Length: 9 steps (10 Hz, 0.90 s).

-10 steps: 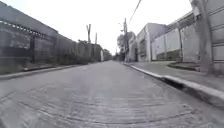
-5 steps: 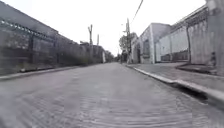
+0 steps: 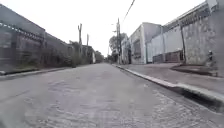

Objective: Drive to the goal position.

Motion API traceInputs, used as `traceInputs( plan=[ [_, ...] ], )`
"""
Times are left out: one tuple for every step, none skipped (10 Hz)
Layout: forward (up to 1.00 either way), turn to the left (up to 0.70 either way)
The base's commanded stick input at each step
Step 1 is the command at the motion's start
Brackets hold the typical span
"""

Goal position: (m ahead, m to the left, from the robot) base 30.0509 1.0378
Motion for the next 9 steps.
traceInputs(
  plan=[
    [1.0,0.0],
    [1.0,0.0],
    [1.0,0.0],
    [1.0,0.0],
    [1.0,0.0],
    [1.0,0.0],
    [1.0,0.0],
    [1.0,0.0],
    [1.0,0.0]
  ],
)
